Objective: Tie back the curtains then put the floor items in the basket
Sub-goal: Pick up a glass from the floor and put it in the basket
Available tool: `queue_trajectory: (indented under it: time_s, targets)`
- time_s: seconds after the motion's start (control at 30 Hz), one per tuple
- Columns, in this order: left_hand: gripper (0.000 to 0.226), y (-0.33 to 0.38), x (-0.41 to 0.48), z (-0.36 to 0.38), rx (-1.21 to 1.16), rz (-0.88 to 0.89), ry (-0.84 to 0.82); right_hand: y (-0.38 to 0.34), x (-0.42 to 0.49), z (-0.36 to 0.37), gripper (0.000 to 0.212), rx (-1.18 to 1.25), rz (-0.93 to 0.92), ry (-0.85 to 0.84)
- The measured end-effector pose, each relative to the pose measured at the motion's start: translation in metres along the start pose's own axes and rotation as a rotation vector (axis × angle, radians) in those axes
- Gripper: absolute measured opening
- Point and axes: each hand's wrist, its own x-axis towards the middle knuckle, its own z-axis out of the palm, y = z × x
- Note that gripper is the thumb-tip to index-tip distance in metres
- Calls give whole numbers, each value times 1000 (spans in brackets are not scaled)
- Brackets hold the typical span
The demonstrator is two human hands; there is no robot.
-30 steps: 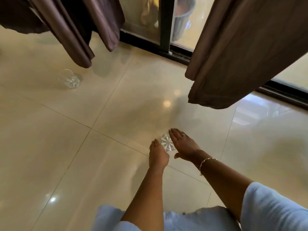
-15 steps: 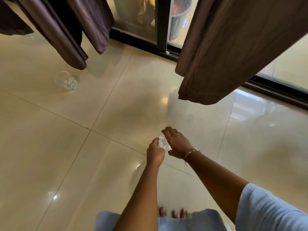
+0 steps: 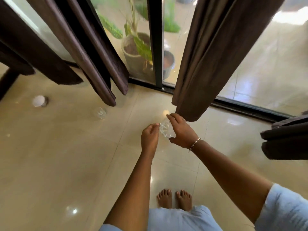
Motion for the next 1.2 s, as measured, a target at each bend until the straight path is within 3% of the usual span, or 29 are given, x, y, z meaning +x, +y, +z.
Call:
queue_trajectory:
  time_s: [0.17, 0.33, 0.67, 0.87, 1.03, 1.2]
  targets:
    - [45, 102, -63, -19, -62, 92, -57, -51, -29, -115, 88, 35, -7, 108]
    - [48, 183, -116, -30, -99, 243, -186, -83, -65, -205, 90, 5, -12, 187]
    - [44, 254, -181, 11, -167, 418, -409, -80, -147, -298, 90, 15, 120, 391]
    - [42, 266, -236, 89, -138, 461, -504, -33, -227, -333, 87, 46, 247, 483]
    - [56, 265, -293, 172, -71, 486, -662, 29, -313, -358, 85, 61, 338, 556]
    - [50, 261, -366, 267, -18, 514, -744, 96, -407, -381, 82, 55, 411, 641]
